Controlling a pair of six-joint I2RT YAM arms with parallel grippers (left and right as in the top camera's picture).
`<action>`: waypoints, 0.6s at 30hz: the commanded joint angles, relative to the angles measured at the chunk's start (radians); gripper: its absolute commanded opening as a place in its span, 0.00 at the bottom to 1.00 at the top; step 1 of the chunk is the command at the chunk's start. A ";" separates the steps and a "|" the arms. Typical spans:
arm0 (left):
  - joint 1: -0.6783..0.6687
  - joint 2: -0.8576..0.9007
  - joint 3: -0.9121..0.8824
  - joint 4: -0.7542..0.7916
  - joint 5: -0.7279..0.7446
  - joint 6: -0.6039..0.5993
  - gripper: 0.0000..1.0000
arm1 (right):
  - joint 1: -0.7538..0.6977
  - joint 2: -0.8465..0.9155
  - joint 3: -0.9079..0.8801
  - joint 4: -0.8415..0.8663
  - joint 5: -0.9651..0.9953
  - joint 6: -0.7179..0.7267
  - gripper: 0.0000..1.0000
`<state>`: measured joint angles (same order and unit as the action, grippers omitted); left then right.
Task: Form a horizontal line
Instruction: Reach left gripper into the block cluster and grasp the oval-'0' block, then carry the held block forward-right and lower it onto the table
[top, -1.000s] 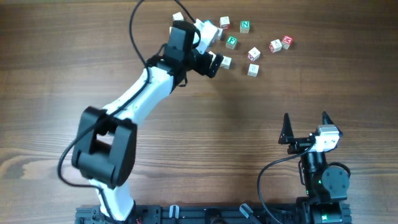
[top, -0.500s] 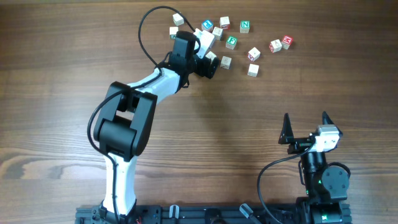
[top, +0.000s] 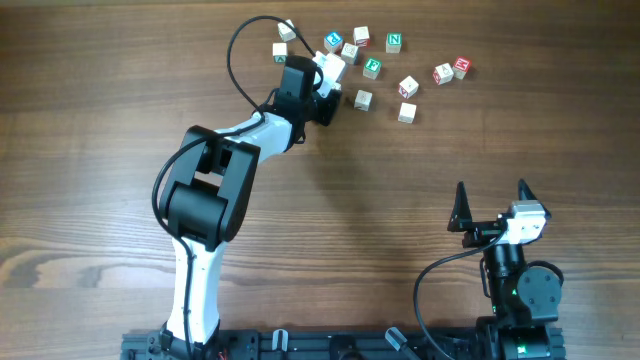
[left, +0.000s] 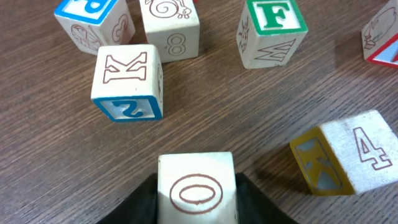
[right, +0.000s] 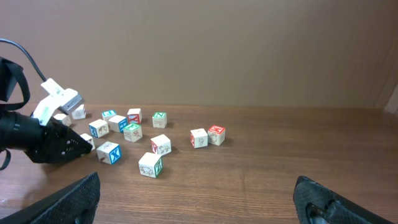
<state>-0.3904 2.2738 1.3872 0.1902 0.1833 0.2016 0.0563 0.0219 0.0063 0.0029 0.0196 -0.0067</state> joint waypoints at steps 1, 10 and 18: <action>0.006 -0.062 0.013 -0.061 0.002 0.000 0.36 | 0.003 -0.006 -0.001 0.003 -0.008 -0.018 1.00; 0.006 -0.469 0.013 -0.560 0.114 -0.087 0.36 | 0.003 -0.006 -0.001 0.003 -0.008 -0.018 1.00; -0.158 -0.492 -0.030 -0.775 0.167 -0.158 0.36 | 0.003 -0.006 -0.001 0.003 -0.008 -0.017 1.00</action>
<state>-0.4740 1.7756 1.3952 -0.6025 0.3195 0.0650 0.0563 0.0219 0.0063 0.0029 0.0196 -0.0067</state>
